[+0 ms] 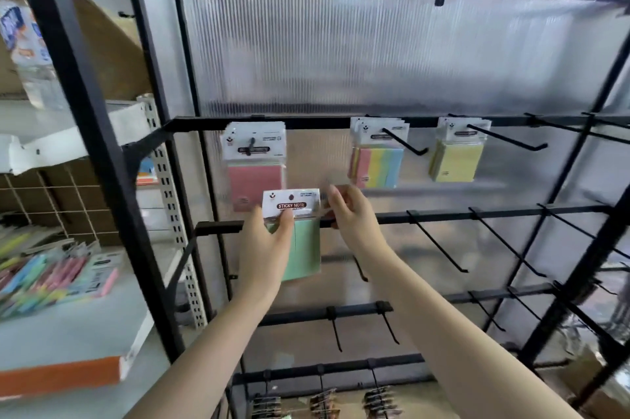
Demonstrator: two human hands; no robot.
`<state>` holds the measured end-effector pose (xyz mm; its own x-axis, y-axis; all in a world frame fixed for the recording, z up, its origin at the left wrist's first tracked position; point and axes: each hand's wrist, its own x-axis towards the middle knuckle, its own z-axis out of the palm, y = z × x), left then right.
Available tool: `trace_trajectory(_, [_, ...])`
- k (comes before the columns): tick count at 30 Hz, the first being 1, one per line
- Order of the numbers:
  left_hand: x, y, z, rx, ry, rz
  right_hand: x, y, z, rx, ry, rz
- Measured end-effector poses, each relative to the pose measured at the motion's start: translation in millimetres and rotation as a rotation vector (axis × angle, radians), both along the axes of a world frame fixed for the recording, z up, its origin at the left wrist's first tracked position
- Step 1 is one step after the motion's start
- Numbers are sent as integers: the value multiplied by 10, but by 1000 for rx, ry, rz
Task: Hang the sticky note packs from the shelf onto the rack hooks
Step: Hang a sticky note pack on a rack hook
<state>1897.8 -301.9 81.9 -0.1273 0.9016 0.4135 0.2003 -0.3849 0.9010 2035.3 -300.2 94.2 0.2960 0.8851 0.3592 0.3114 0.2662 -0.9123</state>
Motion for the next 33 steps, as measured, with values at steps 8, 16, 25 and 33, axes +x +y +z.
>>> trace_trajectory(8, [1188, -484, -16, -4, -20, -130, 1023, -635, -49, -8, 10, 82])
trace_trajectory(16, [2351, -956, 62, 3, -78, -302, 2091, -1305, -4, 56, 80, -80])
trace_trajectory(25, [3289, -1182, 397, 47, -39, -526, 2975, -1762, 246, 166, 125, -294])
trace_trajectory(33, [4079, -1007, 706, 82, -75, -622, 3680, -1620, 492, 217, 139, -429])
